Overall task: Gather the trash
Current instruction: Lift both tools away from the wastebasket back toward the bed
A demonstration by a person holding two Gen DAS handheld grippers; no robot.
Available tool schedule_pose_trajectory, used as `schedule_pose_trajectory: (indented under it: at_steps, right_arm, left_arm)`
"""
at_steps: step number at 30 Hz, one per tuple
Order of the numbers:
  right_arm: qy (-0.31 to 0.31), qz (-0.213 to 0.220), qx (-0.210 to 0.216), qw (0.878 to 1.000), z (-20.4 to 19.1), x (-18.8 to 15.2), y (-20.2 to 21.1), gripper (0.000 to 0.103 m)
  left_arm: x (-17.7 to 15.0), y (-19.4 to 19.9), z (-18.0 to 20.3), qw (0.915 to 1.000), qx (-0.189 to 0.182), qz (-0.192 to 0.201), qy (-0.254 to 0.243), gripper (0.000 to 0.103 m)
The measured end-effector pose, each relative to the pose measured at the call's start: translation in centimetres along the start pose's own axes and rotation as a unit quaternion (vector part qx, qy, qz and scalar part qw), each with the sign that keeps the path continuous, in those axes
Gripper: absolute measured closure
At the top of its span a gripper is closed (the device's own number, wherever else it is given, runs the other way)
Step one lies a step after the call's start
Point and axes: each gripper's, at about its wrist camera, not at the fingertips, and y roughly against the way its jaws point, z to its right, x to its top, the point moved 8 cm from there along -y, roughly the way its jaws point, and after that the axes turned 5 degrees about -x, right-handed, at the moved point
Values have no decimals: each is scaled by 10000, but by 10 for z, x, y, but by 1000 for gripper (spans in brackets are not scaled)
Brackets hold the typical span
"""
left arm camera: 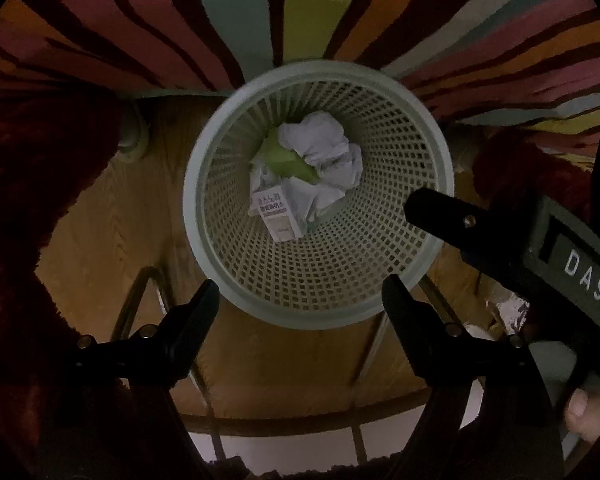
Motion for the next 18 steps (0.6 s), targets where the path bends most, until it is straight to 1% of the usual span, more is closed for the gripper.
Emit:
schedule_pose_trajectory:
  at_steps: [4,8,12,14,16,18]
  right_arm:
    - [231,248,91,9994,-8,-4,17,8]
    - [597,523,49,9968,-18,-11,43,8]
    - [1014,889,-30,9909,-26,-19,72,8]
    - [1177,1065,-5,9873,-31,-23,89,8]
    - [1342,1272,42,9828,-36,-25,110,8]
    - [1472,1546,198,9768,-46,-24,133,8]
  left_arm:
    - [-1,16,-1,9996,-102,248,63,22]
    - [-4,37,-2,9982,-228,542,88,22]
    - [-9,63,0,9956,-355,864,-113,22]
    - [-12,78,4,9931,-373,1077,-273,22]
    - [-12,98,9,9886,-423,1384,-409,22]
    - [-11,120,14,9824,-500,1719,-536,22]
